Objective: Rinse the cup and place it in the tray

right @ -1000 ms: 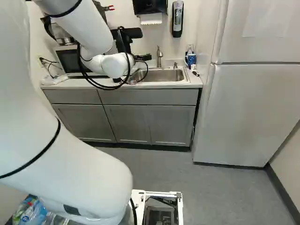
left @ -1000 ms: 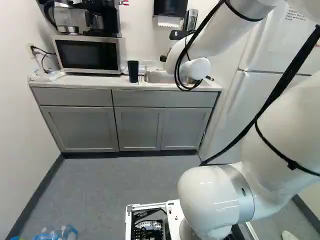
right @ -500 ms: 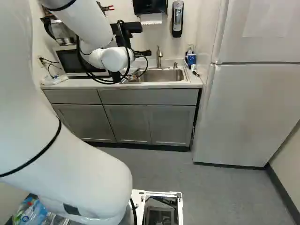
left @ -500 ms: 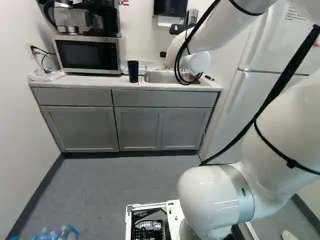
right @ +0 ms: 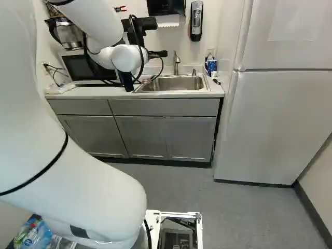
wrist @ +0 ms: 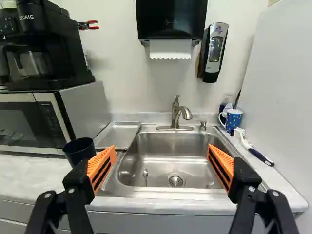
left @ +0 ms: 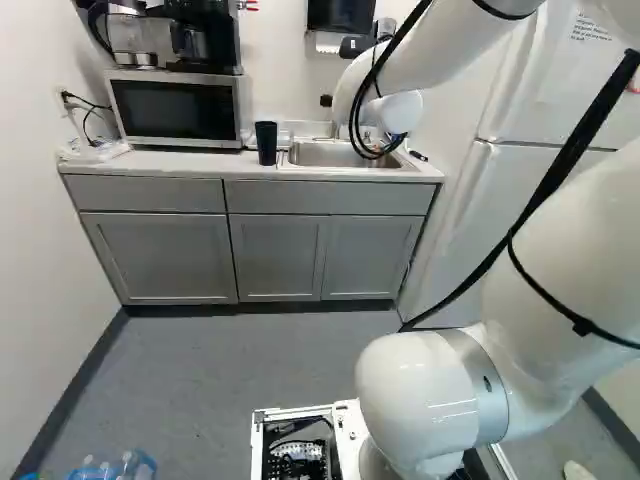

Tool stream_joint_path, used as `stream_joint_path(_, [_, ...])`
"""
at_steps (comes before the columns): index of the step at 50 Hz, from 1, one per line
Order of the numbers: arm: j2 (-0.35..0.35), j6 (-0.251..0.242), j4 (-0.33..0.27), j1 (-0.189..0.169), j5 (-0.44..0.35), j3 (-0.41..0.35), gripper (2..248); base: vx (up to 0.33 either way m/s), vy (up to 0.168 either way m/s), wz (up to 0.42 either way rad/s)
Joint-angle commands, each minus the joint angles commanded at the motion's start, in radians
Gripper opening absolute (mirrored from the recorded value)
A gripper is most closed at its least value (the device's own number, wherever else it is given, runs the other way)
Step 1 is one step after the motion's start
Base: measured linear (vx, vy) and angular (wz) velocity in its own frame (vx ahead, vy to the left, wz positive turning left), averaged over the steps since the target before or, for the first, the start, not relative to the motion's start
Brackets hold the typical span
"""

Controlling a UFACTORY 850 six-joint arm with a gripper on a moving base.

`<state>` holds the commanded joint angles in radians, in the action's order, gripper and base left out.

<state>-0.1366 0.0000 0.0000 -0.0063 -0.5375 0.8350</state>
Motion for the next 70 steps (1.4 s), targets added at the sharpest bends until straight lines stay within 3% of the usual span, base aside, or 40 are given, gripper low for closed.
stream_joint_path(43, [0.005, 0.000, 0.000, 0.000, 0.074, 0.094, 247, 0.000, 0.000, 0.000])
stream_joint_path(70, [0.005, 0.000, 0.000, 0.000, 0.074, 0.094, 247, 0.000, 0.000, 0.000])
